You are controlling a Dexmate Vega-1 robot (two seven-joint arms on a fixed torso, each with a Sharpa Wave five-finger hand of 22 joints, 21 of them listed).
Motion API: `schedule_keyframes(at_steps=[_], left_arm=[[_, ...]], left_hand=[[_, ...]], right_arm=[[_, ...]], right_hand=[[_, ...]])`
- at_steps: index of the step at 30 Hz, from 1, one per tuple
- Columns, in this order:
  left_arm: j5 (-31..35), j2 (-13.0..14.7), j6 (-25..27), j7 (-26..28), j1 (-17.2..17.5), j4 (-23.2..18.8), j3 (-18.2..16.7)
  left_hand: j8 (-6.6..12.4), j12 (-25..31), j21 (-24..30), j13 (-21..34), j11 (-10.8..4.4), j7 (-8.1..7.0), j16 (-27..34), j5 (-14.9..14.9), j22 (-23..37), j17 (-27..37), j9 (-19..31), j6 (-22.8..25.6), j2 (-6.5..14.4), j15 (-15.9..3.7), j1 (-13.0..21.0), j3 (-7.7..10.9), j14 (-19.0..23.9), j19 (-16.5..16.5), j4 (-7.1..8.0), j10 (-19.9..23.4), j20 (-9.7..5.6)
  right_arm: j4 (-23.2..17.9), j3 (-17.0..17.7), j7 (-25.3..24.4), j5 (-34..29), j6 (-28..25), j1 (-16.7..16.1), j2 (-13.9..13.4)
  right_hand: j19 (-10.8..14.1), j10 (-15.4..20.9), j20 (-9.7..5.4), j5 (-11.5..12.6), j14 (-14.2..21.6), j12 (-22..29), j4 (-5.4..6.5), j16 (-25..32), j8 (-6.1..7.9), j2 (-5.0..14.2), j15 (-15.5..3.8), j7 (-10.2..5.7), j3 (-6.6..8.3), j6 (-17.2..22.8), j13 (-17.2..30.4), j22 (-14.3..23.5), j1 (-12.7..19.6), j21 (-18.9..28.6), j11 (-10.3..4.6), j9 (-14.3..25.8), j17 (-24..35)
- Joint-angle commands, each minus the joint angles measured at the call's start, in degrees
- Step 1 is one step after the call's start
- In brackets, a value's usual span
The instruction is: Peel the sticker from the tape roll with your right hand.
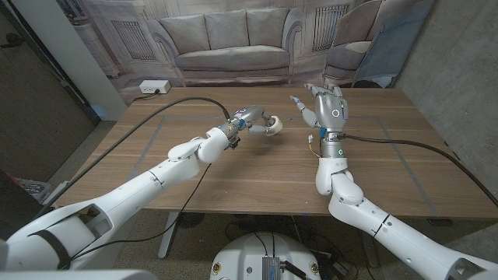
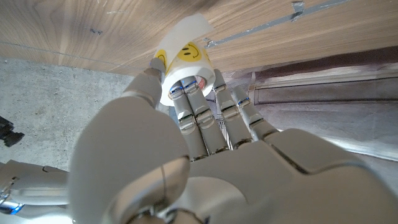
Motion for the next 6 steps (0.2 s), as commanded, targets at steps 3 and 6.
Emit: schedule_keyframes(at_steps=[3,6], left_arm=[[-0.17,0.15,-0.06,0.28,0.26,0.18,-0.46],[0.04,0.19,0.49,-0.09,0.24,-0.01,-0.38]], left_hand=[[0.29,10.44,0.35,5.07,-0.32,5.42,-0.15,0.41,0.02,0.33,0.19,5.67,4.14,-8.86,3.96,2.37,-0.07,-0.2,1.79,0.26,-0.15],[0.32,10.49,0.41,5.1,-0.36,5.45,-0.11,0.4,0.02,0.38,0.2,5.78,4.13,-8.86,3.96,2.35,-0.02,-0.22,1.79,0.2,-0.12]], right_arm=[[1.88,-0.74,0.27,0.83,1.55,1.77,0.68],[2.29,-0.73,-0.43,1.04,2.01,1.92,0.83]], right_hand=[[-0.27,-1.47,0.17,0.5,-0.95,-1.11,0.24,-0.59,-1.15,0.27,-6.85,-0.33,-0.24,-1.38,-0.6,-0.2,-0.77,0.22,0.19,0.02,-0.4],[-0.37,-1.68,0.27,0.54,-1.18,-1.34,0.27,-0.7,-1.29,0.33,-6.74,-0.25,-0.26,-1.44,-0.76,-0.26,-0.87,0.22,0.29,0.0,-0.51]])
